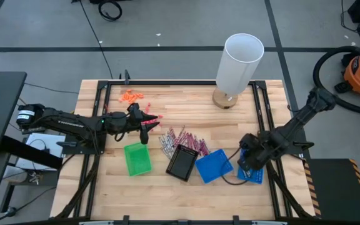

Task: Sort crayons
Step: Put the black crayon into the right blue bin

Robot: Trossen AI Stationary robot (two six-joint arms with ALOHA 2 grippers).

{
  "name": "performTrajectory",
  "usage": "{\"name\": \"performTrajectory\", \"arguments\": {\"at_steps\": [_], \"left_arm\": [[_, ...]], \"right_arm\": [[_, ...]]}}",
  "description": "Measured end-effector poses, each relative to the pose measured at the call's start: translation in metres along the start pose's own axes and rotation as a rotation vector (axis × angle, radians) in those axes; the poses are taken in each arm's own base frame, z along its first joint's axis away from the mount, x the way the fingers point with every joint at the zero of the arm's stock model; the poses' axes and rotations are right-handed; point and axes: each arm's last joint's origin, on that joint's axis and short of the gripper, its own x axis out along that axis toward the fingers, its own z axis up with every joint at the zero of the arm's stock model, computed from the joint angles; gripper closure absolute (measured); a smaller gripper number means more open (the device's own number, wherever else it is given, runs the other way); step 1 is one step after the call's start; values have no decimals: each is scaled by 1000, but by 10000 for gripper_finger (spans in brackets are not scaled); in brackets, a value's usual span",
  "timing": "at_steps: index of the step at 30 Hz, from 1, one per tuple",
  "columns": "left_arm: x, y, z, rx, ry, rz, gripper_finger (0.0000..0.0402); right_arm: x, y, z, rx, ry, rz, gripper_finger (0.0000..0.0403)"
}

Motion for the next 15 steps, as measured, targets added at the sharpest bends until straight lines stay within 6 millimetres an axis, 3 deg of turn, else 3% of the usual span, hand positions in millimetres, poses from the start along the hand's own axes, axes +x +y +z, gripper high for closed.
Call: {"name": "performTrajectory", "arguments": {"at_steps": [7,15], "left_arm": [[0,0,-2,-1,13,-1,253],[0,0,-2,-3,14,-1,253]], "right_arm": [[20,-11,-19,100,42,-32,368],[45,-25,-25,154,61,-65,365]]}}
